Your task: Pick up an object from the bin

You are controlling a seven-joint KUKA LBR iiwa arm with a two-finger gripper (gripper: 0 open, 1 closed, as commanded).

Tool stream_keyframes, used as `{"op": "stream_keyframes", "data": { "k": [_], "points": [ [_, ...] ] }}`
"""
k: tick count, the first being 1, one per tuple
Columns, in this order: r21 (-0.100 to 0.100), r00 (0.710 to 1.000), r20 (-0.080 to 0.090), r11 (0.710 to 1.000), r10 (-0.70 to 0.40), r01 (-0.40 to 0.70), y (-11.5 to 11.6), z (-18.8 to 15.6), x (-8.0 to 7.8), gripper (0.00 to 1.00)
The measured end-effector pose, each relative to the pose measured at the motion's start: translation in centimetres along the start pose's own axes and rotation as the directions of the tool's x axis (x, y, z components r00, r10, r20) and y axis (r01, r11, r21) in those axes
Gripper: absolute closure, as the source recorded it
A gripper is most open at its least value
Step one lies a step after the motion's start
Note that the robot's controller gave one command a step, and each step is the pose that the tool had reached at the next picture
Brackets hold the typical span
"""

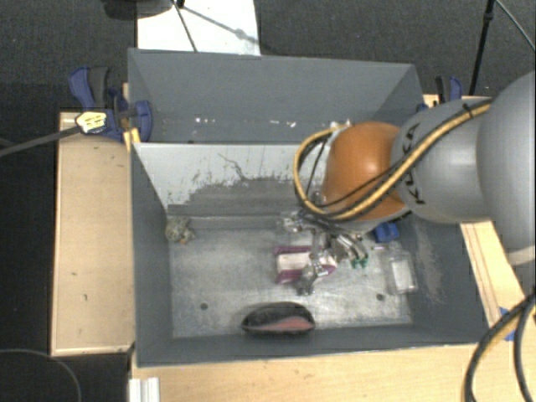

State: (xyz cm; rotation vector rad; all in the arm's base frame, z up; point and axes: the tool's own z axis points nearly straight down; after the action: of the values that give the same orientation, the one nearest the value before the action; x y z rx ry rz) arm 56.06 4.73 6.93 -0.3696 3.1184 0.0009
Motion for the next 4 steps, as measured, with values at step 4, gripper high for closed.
{"op": "stream_keyframes", "data": {
  "k": [4],
  "points": [
    [0.001, 0.992, 0.002, 0.992, 0.129, -0.129, -1.1, -0.2, 0.2, 0.0]
  ]
}}
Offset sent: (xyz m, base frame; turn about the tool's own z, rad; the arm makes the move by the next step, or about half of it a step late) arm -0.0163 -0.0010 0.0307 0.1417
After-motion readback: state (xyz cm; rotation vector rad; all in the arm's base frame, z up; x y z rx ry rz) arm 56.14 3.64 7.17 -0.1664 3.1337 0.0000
